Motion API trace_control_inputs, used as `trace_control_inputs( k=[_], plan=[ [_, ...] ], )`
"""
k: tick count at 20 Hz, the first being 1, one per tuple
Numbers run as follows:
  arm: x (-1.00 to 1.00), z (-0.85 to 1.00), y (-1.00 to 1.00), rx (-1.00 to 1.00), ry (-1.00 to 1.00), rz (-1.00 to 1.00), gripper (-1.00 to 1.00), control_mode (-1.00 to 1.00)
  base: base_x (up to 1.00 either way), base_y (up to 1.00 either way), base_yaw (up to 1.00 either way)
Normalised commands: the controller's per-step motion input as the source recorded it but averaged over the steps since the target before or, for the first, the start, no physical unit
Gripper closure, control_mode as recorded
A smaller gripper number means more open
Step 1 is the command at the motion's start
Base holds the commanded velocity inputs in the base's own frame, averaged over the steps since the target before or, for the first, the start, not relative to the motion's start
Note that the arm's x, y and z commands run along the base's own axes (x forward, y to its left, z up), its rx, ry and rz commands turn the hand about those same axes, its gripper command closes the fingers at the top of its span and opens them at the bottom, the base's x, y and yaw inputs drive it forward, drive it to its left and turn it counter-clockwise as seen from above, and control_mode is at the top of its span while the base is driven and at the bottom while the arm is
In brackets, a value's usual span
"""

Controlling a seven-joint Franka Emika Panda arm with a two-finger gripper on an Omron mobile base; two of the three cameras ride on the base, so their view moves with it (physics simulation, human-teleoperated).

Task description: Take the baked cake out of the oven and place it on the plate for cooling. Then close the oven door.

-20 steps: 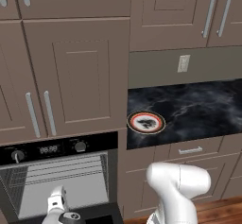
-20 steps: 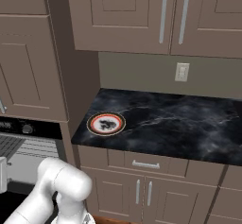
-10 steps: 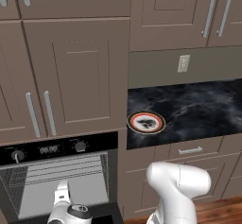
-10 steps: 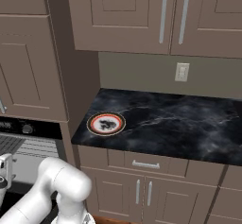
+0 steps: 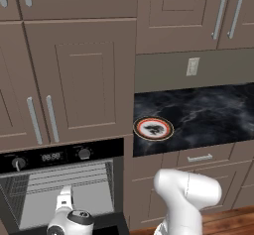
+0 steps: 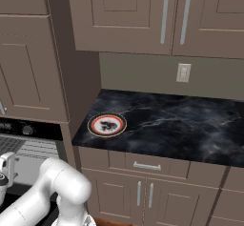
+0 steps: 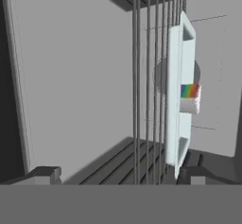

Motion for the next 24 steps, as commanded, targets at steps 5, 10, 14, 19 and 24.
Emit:
trace_control_inputs(
  k=[5,10,14,19,24],
  plan=[
    [0.1,-0.09,0.16,0.0,0.0,-0.07,-1.0,-1.0,0.0,0.0,0.0],
    [0.23,-0.16,0.23,-0.03,-0.01,-0.05,-1.0,-1.0,0.0,0.0,0.0],
    [0.3,-0.19,0.01,-0.03,-0.01,0.0,-1.0,-1.0,0.0,0.0,0.0],
    [0.27,-0.19,0.0,-0.06,-0.03,0.0,-1.0,-1.0,0.0,0.0,0.0],
    [0.19,-0.31,0.09,-0.18,-0.18,0.0,-1.0,-1.0,0.0,0.0,0.0]
  ],
)
